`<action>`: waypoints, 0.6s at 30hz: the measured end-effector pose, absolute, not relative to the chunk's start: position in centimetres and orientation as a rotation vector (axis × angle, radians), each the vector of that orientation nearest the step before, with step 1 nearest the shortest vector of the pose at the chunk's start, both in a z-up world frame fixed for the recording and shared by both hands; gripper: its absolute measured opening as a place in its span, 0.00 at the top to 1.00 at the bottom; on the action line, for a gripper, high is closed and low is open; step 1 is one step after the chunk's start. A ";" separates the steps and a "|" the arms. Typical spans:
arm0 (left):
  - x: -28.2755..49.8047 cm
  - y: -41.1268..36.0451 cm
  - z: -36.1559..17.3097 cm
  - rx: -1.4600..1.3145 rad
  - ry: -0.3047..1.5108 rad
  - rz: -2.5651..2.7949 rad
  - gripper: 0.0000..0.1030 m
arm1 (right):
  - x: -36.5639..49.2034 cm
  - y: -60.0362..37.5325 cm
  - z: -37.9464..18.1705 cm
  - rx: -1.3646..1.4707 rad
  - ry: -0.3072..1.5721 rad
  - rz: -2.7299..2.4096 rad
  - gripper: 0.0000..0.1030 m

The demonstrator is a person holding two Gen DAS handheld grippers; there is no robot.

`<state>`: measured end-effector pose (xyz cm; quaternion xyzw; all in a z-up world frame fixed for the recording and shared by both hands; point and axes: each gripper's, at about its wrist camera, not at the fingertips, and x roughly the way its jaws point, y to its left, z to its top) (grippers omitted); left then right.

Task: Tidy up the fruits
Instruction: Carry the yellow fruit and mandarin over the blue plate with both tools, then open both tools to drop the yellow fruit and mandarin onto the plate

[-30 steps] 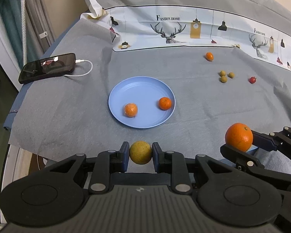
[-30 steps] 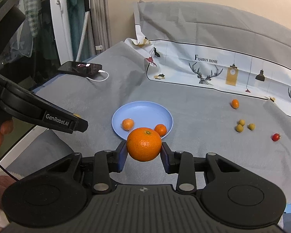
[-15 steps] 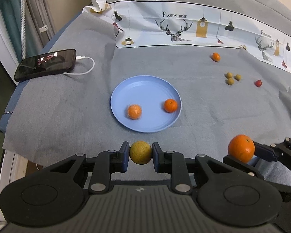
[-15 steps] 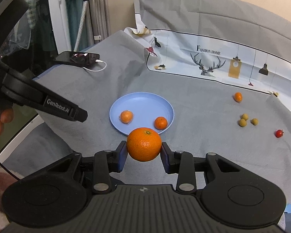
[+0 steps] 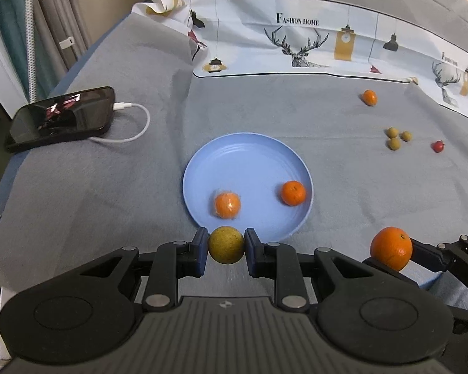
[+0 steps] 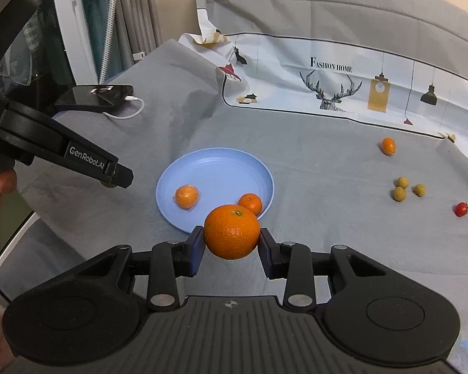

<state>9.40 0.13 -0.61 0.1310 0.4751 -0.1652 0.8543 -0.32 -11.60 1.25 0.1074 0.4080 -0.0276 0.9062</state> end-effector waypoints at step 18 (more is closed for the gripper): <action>17.2 -3.3 -7.3 0.288 0.991 -0.368 0.74 | 9.5 -13.3 -5.7 0.199 0.925 -0.011 0.63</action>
